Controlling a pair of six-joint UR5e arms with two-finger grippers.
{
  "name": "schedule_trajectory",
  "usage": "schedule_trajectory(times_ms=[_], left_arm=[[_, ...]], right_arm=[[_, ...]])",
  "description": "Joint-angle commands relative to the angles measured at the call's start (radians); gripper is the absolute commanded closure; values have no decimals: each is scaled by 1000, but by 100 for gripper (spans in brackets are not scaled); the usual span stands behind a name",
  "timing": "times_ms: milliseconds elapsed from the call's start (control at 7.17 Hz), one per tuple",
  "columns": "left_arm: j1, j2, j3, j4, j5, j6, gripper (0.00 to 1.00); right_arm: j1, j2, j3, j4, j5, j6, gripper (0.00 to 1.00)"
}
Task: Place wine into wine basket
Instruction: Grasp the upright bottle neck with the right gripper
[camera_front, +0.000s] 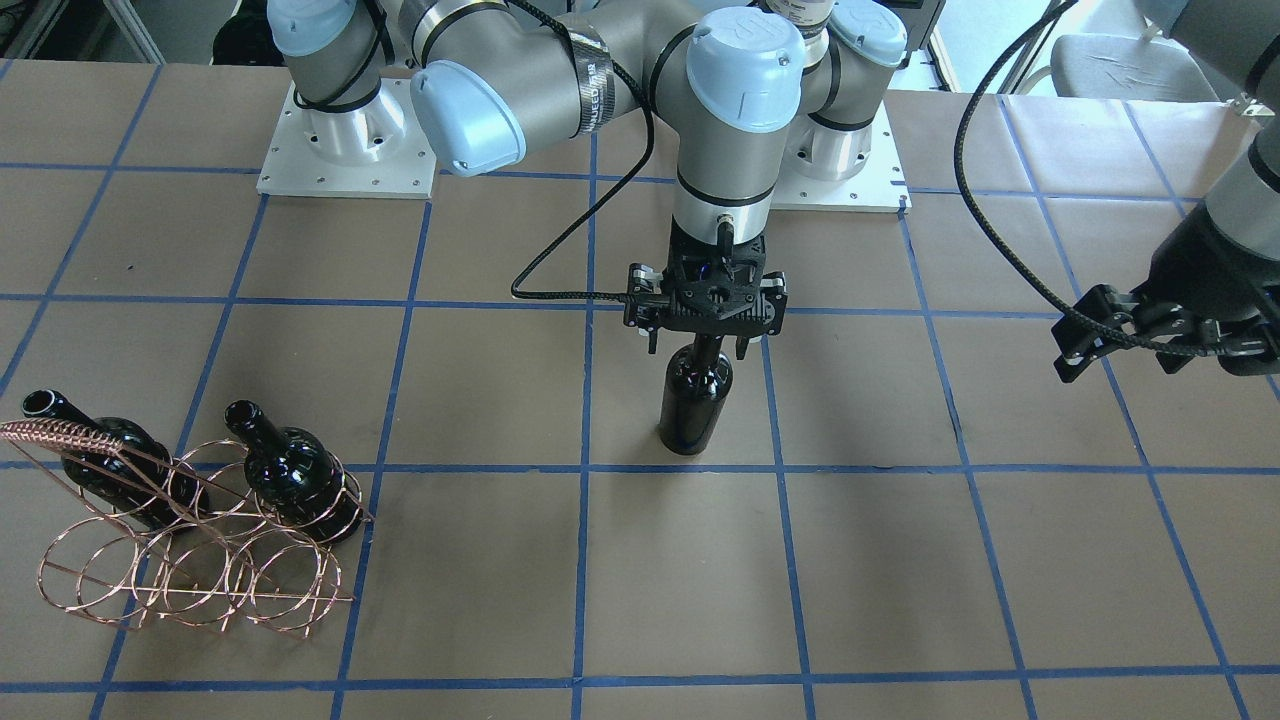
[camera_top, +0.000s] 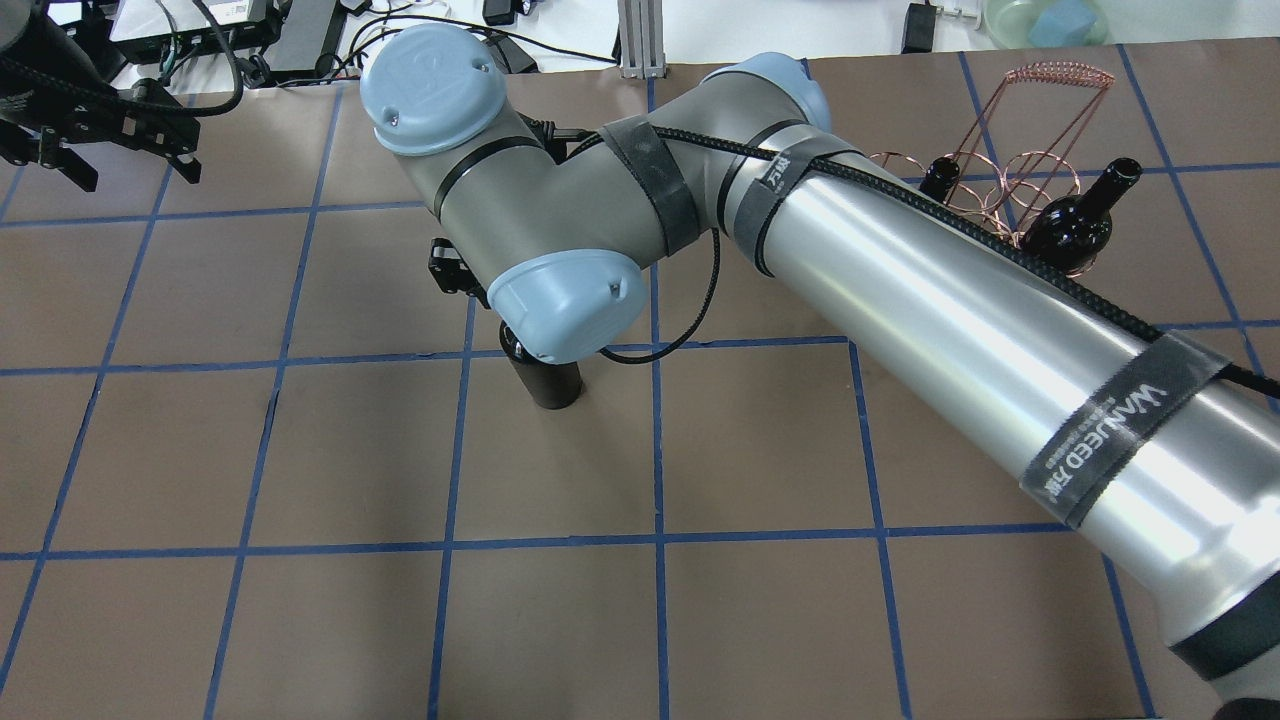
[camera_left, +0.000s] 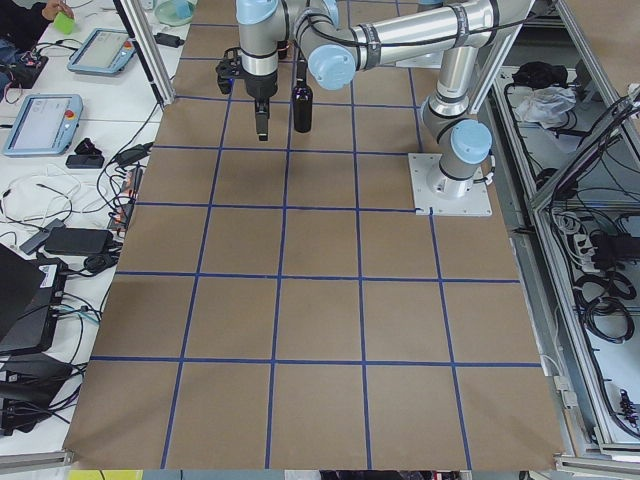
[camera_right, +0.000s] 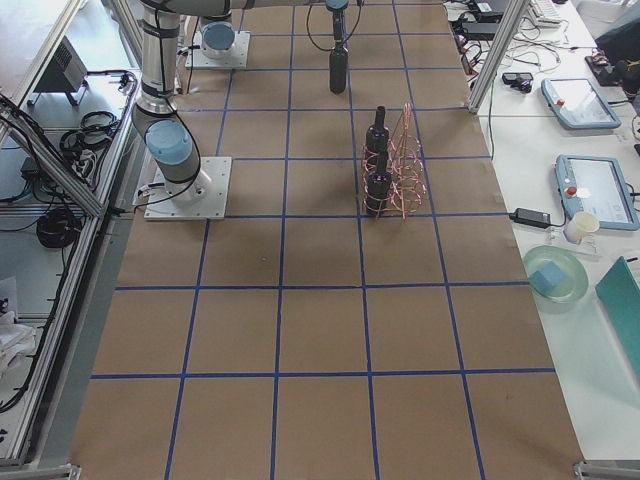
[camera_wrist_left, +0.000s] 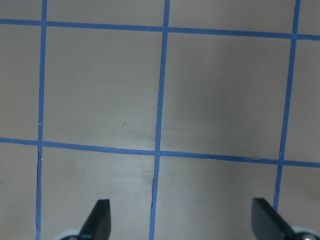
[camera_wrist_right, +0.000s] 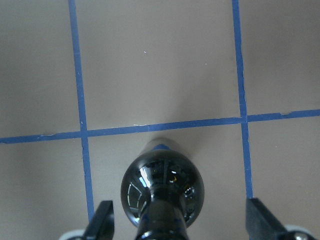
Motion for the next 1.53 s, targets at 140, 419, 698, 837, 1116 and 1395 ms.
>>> schedule_trajectory(times_ms=[140, 419, 698, 837, 1116, 1395], left_arm=[[20, 28, 4, 2, -5, 3, 0], [37, 71, 3, -20, -2, 4, 0], [22, 105, -3, -64, -10, 4, 0], [19, 111, -2, -66, -15, 4, 0], [16, 123, -14, -86, -10, 3, 0], [-13, 131, -20, -81, -4, -10, 0]], right_arm=[[-1, 2, 0, 0, 12, 8, 29], [-1, 1, 2, 1, 23, 6, 29], [-1, -1, 2, 1, 23, 3, 35], [-1, 1, 2, 1, 23, 2, 45], [-1, -1, 2, 1, 26, 2, 70], [-1, -2, 2, 1, 26, 2, 79]])
